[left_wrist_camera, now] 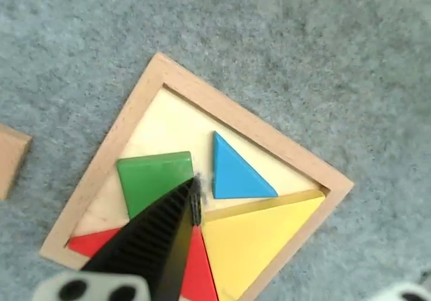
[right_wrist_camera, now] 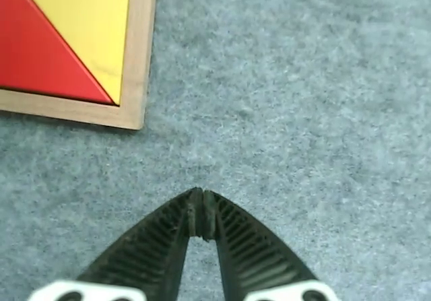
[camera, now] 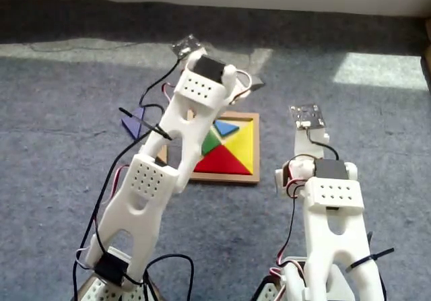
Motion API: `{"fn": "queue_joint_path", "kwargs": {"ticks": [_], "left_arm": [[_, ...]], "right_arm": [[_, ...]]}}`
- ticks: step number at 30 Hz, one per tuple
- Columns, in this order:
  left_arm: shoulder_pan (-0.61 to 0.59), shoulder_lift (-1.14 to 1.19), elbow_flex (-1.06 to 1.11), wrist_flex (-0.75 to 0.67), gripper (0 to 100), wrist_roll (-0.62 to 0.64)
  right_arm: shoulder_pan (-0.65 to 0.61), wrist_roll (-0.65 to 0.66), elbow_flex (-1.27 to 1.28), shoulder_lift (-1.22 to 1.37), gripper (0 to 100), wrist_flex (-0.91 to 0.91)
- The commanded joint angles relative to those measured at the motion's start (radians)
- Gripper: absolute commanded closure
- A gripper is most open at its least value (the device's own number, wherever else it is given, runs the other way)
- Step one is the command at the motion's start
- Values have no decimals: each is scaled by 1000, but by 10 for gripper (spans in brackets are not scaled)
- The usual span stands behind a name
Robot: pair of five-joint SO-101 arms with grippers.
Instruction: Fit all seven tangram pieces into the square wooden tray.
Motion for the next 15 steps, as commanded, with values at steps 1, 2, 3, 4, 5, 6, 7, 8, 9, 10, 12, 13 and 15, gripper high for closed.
{"fn": "queue_joint_path", "kwargs": {"ticks": [1,2,3,4,5,6,7,8,9,10,12,13,15], "left_arm": [[-22,-94,51,11,466,-48],[-22,-124,96,11,466,-55],[-16,-159,153,11,466,-61],[-10,-194,213,11,466,-63],[1,-232,277,11,466,-63],[8,-268,338,11,465,-63],[13,-298,395,8,464,-63],[15,-326,443,6,463,-63],[15,-346,486,3,463,-64],[12,-354,519,3,463,-66],[4,-346,549,3,463,-97],[-2,-334,550,3,464,-106],[-10,-300,545,3,464,-109]], "right_arm": [[12,-2,-7,-30,995,-16],[12,-2,-7,-30,995,-16],[12,0,-7,-30,995,-19],[12,0,-4,-30,995,-30],[12,0,1,-30,995,-45],[12,0,2,-30,995,-58],[12,0,2,-28,995,-62],[12,0,2,-28,995,-62],[12,0,2,-28,995,-62],[12,0,2,-28,995,-62],[12,0,2,-28,995,-62],[12,0,2,-28,995,-62],[12,0,2,-28,995,-62]]}}
